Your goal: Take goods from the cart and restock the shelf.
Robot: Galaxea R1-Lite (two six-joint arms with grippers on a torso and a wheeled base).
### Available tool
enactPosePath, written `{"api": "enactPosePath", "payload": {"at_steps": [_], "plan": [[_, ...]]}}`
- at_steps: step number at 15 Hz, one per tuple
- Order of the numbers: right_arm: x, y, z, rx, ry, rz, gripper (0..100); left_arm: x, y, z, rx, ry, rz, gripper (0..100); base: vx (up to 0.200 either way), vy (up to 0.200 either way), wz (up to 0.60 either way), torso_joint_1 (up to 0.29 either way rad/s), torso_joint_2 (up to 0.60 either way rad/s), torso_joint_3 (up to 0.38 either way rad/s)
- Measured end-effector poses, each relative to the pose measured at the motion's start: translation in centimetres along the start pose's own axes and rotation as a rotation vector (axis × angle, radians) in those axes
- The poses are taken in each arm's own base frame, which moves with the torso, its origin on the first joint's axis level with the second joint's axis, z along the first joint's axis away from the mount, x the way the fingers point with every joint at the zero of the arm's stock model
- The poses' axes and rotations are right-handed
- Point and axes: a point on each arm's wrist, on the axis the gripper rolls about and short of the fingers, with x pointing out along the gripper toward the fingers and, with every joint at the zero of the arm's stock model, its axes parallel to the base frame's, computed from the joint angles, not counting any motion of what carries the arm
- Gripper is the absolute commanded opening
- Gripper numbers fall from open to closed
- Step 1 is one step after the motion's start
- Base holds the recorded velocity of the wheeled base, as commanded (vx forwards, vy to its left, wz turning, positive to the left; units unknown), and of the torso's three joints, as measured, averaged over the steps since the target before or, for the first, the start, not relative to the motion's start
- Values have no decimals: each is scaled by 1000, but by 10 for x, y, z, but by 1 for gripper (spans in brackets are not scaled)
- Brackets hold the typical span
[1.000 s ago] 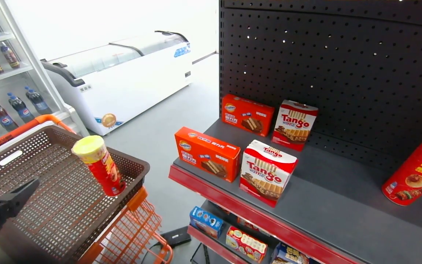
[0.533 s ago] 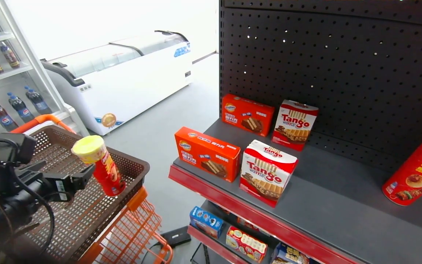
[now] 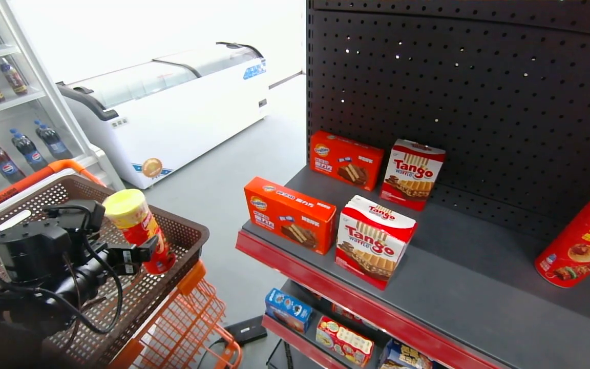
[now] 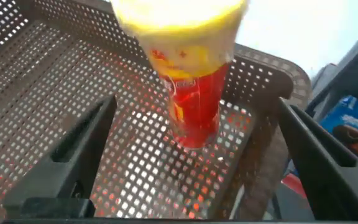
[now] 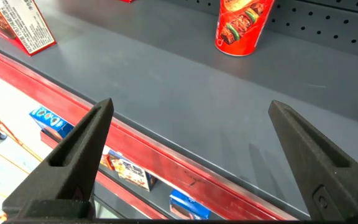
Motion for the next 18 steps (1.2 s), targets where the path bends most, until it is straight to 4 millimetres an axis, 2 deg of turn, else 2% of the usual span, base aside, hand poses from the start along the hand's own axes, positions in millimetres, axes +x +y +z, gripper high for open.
{"api": "enactPosePath", "payload": {"at_steps": [4, 12, 13, 18], "plan": [[0, 0, 0, 0, 0, 0, 100, 38, 3, -7, -2, -31, 36, 100, 0, 0, 0, 0, 0, 0], [0, 0, 0, 0, 0, 0, 100, 95, 7, -11, -16, -96, 65, 100, 0, 0, 0, 0, 0, 0], [0, 0, 0, 0, 0, 0, 100, 100, 7, -10, -18, -102, 66, 0, 0, 0, 0, 0, 0, 0], [0, 0, 0, 0, 0, 0, 100, 115, 4, -4, -22, -135, 58, 0, 0, 0, 0, 0, 0, 0]]}}
